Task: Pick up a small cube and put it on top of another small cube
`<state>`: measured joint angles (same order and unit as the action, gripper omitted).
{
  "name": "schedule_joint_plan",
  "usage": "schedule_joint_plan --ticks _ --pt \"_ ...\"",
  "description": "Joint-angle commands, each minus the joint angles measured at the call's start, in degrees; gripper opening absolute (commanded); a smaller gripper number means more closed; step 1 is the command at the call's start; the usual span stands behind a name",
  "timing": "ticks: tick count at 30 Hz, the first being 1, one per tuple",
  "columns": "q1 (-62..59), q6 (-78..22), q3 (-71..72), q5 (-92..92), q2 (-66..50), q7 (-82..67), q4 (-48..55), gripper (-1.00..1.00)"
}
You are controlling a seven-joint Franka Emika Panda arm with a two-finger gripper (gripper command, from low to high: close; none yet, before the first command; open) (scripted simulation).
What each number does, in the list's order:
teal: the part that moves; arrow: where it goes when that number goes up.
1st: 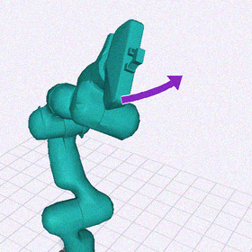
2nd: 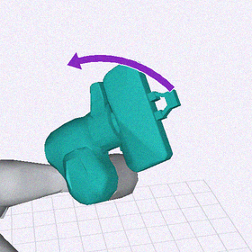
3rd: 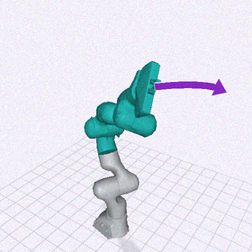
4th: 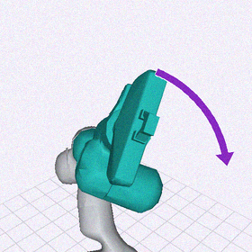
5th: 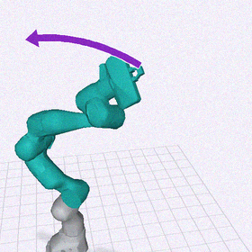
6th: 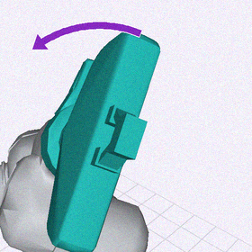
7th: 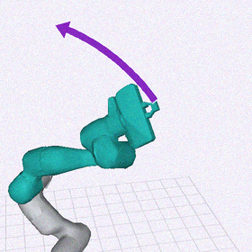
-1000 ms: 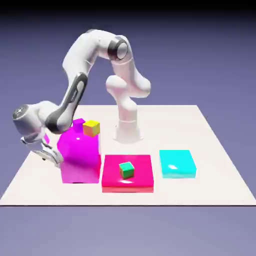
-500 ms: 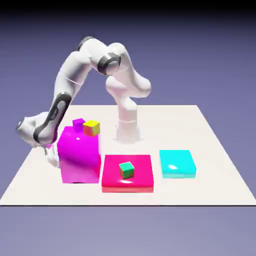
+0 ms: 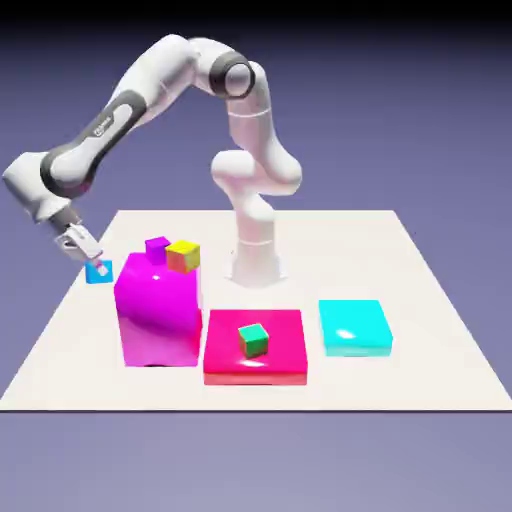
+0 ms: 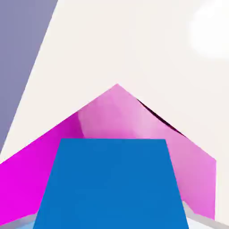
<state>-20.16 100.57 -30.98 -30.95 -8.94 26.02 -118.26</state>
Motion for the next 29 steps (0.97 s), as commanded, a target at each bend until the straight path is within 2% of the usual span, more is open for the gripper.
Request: schedule_joint_plan --ticks 1,11,19,21,25,26,29 --pt "0.5 -0.1 2.1 0.0 1.0 0.6 -0.2 -1.0" --pt "6.1 -0.3 22.8 3.3 0.2 20.6 -2.4 -1.0" --pt "7.9 0.6 32.4 13.3 -3.3 40.5 -2.6 -1.0" --pt "7.7 1.7 34.1 14.7 -3.0 41.9 -2.4 -1.0" --pt "8.8 11.3 35.0 13.1 -5.9 40.6 -9.1 -1.0" --pt "8.8 11.3 35.0 13.1 -5.9 40.6 -9.1 1.0" --pt "8.2 6.3 34.6 13.9 -4.4 41.3 -5.6 1.0"
